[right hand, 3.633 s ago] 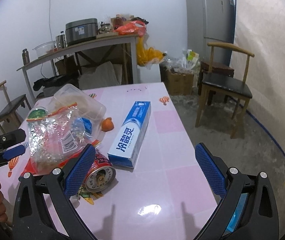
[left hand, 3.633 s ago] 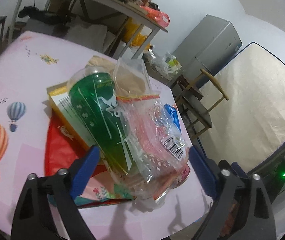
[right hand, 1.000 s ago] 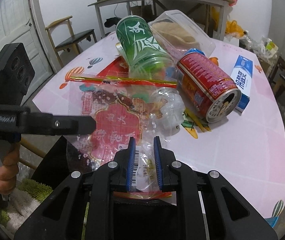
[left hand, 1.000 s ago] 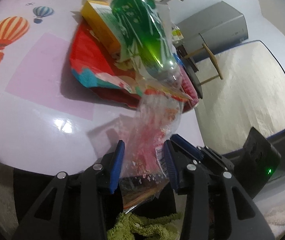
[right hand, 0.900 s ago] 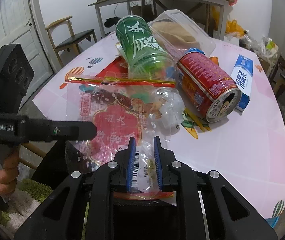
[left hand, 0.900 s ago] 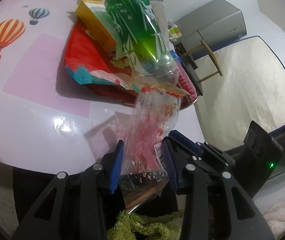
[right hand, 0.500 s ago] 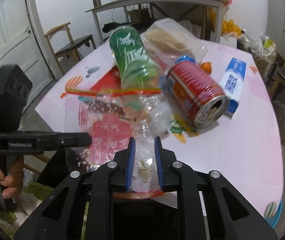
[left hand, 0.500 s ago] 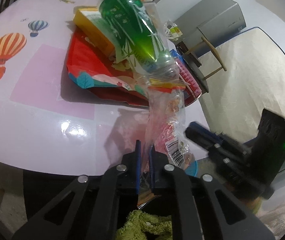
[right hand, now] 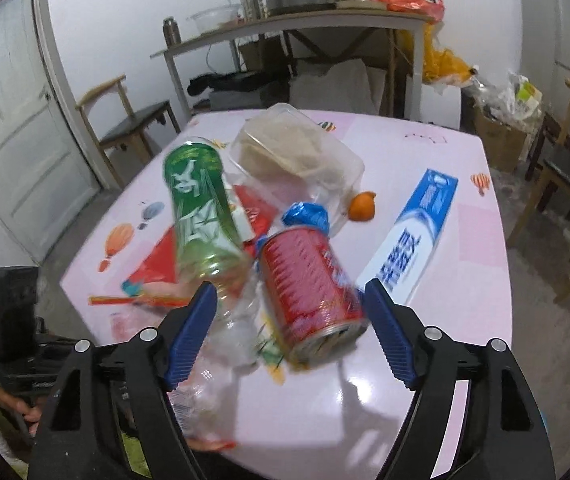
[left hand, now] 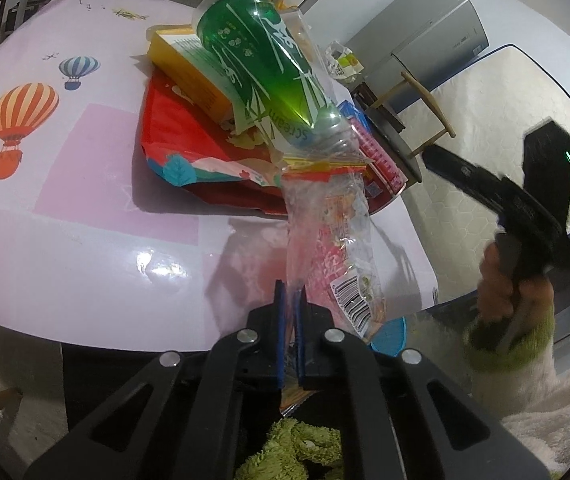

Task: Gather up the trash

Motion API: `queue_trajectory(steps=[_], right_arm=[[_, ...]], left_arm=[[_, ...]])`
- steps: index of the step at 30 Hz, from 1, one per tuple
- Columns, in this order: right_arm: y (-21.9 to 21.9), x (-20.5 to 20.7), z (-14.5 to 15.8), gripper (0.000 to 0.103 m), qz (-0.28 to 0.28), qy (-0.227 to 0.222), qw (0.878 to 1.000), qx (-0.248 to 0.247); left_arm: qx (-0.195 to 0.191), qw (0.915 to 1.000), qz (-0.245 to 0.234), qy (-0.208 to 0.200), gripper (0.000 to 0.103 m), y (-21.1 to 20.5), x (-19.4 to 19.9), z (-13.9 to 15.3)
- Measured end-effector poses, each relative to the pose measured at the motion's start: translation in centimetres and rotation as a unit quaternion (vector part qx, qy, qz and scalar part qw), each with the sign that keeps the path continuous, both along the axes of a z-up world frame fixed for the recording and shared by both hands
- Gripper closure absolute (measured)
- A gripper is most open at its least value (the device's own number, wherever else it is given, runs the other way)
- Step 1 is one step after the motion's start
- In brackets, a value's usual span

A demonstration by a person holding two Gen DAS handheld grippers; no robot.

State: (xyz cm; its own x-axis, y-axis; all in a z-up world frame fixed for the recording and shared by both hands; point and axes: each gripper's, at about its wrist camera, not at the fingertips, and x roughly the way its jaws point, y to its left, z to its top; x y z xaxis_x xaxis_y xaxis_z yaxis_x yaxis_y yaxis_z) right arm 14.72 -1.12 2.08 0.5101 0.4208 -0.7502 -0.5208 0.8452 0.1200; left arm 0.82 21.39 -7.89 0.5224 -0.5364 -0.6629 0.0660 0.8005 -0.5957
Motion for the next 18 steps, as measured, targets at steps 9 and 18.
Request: queue_trajectory(steps=[9,18], right_arm=[[2.0,3.3,-2.3,0.024,0.044,0.039,0.997,-0.053],[2.3,2.8,-3.6,0.043,0.041,0.05,0.994,-0.092]], left_arm=[[-0.001,1.0,0.001,0.005,0.1,0.5,0.0,-0.5],[0.0,1.0,0.002,0.006,0.1,0.6,-0.2,-0.4]])
